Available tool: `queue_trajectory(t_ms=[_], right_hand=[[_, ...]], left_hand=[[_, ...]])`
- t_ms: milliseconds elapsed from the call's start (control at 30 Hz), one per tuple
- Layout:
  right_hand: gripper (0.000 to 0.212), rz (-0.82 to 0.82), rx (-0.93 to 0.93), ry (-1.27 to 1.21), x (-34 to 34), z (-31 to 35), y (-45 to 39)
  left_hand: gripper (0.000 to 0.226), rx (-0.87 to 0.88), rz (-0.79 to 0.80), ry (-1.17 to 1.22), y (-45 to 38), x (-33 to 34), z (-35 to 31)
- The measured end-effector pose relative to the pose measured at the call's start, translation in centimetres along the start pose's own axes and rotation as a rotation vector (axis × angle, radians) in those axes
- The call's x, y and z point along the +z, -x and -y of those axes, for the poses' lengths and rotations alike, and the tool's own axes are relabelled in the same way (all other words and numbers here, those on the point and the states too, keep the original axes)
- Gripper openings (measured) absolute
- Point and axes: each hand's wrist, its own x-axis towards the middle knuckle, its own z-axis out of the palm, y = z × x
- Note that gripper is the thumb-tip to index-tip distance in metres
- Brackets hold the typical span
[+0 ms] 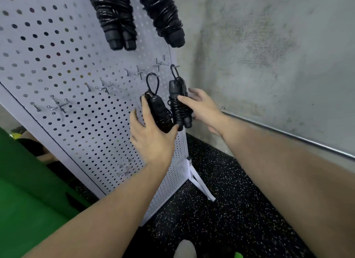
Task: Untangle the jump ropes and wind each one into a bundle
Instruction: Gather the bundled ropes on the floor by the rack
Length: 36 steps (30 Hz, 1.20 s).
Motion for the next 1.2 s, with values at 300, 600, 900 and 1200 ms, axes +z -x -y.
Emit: queue_trajectory(t_ms=[300,600,900,1200], right_hand=[[0.024,-0.113,0.294,0.221,-6.3,-13.1,5.3],[0.016,-0.067,0.705,0.215,-9.2,-28.9,12.5],[0.027,0.138,1.065,0.176,-7.3,-41.8,18.3],[0.021,0.473,0.858,0.639,-7.9,-45.6,21.4]], left_hand=[[0.068,-0.273,0.5,0.26,10.8,8.3,4.3],[0.037,-0.206,1.299,-0.103,19.7,18.4,12.5],[0.101,0.018,1.715,-0.46,27.3,21.9,21.6],[0.054,-0.019,1.714,-0.327,29.2,23.2,21.5]])
